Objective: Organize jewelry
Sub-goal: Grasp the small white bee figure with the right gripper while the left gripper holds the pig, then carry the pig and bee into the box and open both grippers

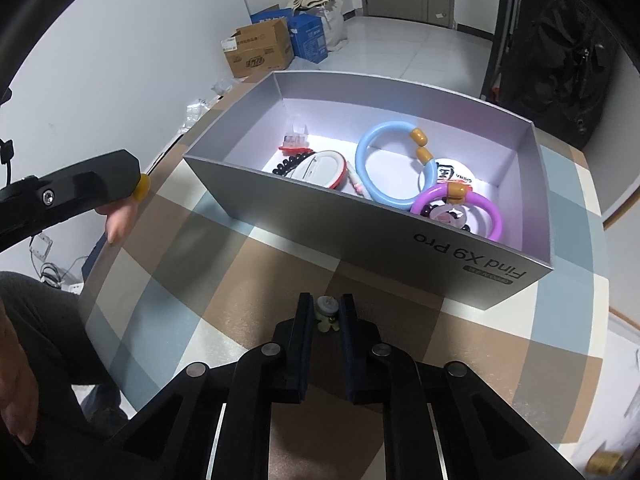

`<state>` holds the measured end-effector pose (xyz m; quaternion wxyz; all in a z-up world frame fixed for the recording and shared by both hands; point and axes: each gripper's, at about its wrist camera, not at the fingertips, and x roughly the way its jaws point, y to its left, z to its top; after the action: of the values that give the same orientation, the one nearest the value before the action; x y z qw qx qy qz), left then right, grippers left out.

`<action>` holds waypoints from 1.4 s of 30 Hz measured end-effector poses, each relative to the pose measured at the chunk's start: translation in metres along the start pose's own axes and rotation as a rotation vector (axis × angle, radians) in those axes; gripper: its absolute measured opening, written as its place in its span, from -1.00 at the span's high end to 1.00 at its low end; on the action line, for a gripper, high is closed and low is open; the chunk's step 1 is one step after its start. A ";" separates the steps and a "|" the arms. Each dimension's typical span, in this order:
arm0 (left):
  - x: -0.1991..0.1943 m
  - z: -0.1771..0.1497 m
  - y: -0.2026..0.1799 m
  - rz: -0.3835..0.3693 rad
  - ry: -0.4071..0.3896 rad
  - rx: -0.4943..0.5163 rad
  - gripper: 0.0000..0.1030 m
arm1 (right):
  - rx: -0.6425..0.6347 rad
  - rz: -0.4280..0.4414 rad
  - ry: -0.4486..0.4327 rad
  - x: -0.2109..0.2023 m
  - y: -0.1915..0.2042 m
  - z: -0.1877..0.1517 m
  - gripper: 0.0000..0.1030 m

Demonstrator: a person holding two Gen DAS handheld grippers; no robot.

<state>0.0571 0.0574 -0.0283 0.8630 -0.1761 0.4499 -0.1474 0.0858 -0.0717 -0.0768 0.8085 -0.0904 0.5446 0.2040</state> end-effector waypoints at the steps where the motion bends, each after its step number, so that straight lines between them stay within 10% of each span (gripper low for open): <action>1: 0.000 0.000 0.000 0.000 -0.001 0.000 0.68 | 0.001 0.005 -0.006 -0.003 -0.001 -0.001 0.77; 26: 0.010 0.024 -0.015 -0.010 -0.061 -0.051 0.68 | 0.063 0.078 -0.339 -0.088 -0.016 0.015 0.77; 42: 0.030 0.035 -0.030 -0.028 -0.057 0.007 0.68 | 0.207 0.143 -0.315 -0.084 -0.051 0.036 0.77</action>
<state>0.0996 0.0244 -0.0182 0.8738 -0.1837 0.4223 -0.1559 0.1106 -0.1237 0.0104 0.8720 0.0652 0.4345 0.2156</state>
